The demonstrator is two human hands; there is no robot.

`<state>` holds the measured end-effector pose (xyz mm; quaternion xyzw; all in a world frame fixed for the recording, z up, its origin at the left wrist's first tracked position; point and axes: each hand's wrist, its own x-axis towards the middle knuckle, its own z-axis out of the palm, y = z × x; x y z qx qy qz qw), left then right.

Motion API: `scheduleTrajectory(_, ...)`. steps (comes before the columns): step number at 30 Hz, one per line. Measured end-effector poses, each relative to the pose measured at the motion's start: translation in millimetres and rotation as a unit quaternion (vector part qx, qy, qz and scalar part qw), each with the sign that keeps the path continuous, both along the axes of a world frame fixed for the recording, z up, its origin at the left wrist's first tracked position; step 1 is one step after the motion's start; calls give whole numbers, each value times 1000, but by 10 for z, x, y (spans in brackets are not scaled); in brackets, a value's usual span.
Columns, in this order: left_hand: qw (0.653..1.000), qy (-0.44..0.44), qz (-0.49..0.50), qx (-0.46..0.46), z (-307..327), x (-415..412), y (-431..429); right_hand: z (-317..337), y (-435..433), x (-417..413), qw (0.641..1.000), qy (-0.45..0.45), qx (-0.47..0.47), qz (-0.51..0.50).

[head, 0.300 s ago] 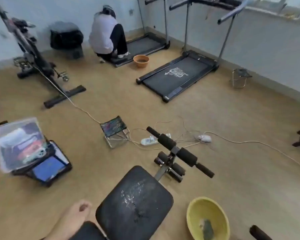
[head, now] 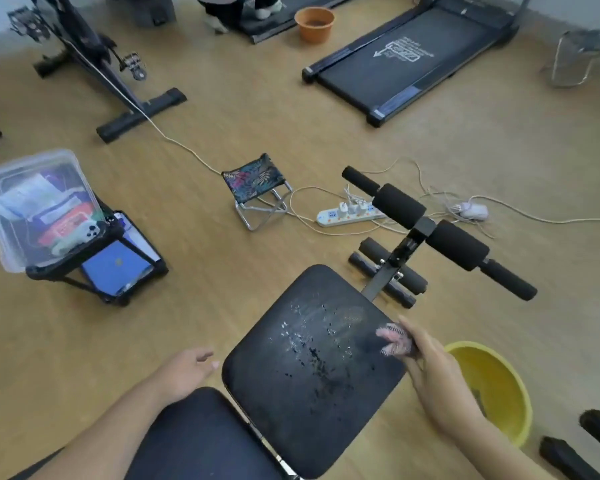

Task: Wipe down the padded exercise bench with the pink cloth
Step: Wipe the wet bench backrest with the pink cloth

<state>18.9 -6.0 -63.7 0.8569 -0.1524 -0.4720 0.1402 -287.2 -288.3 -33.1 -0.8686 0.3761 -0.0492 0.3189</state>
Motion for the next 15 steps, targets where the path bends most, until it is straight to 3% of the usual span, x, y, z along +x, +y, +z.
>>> scheduleTrajectory(3,998,61,9,-31,-276,63,-78,-526,17,313,998,-31,-48,-8)
scheduleTrajectory(5,992,97,66,-49,-450,97,-70,-830,150,362,997,-43,-56,-19)
scheduleTrajectory(8,982,111,135,-73,-594,157,-29,-1207,780,273,990,-67,-61,-110)
scheduleTrajectory(9,980,112,148,-76,-637,173,-18,-1270,1042,393,990,-87,-66,-95)
scheduleTrajectory(10,978,109,159,-78,-674,188,-19,-1267,1285,487,990,-128,-44,27)
scheduleTrajectory(11,978,106,162,-77,-699,193,-24,-1248,1569,595,969,-139,12,205)
scheduleTrajectory(12,979,102,162,-74,-730,199,-28,-1257,1733,632,904,-165,-30,394)
scheduleTrajectory(13,980,98,160,-73,-759,206,-37,-1322,1768,621,828,-206,30,521)
scheduleTrajectory(14,981,94,156,-70,-785,215,-43,-1289,1649,637,833,-145,61,530)
scheduleTrajectory(15,982,92,151,-64,-801,234,-52,-1204,1421,679,866,-106,87,480)
